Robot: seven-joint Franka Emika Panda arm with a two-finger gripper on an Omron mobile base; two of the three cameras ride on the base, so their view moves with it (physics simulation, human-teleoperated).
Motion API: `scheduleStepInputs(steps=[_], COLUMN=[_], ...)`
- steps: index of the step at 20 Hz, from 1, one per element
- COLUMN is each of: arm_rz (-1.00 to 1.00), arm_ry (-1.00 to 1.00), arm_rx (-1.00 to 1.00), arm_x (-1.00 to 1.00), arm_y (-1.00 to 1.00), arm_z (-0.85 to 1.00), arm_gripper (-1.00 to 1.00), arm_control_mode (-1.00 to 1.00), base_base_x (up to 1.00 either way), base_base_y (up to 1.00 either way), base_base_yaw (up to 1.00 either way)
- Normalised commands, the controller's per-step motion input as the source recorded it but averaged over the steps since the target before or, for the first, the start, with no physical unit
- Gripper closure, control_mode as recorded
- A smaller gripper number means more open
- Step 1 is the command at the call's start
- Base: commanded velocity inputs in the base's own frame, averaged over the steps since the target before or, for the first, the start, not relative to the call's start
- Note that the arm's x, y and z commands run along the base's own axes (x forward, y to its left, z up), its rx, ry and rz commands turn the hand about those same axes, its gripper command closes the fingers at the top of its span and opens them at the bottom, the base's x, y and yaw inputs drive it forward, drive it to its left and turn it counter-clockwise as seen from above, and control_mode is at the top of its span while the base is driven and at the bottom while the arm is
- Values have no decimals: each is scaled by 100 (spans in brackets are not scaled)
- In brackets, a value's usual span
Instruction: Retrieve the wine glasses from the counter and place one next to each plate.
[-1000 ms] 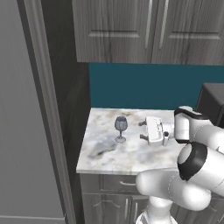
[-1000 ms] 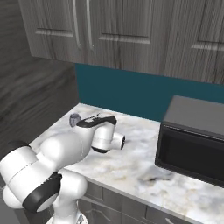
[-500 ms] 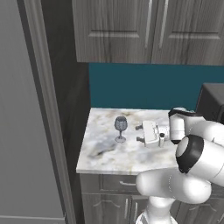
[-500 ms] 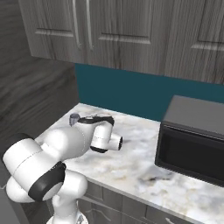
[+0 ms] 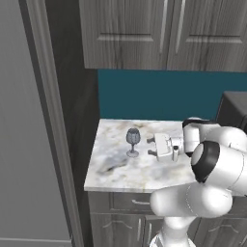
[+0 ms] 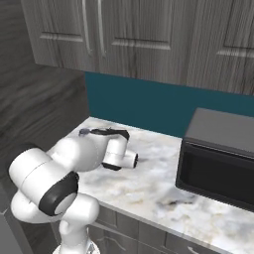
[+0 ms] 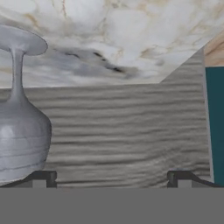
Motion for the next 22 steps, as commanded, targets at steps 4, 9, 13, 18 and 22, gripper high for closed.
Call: scheduleStepInputs(steps=[4, 9, 13, 18, 22], arm_rz=[0, 0, -5, -8, 0], arm_ry=[2, 3, 2, 7, 9], arm_rx=[1, 0, 0, 0, 0], arm_x=[0, 5, 11, 26, 28], arm_y=[20, 12, 0, 0, 0], arm_z=[-4, -7, -3, -10, -16], arm_gripper=[-100, -100, -100, -100, -100], arm_control_mode=[-100, -100, -100, -100, -100], base_base_x=[0, 0, 0, 0, 0], base_base_y=[0, 0, 0, 0, 0], base_base_yaw=[0, 0, 0, 0, 0])
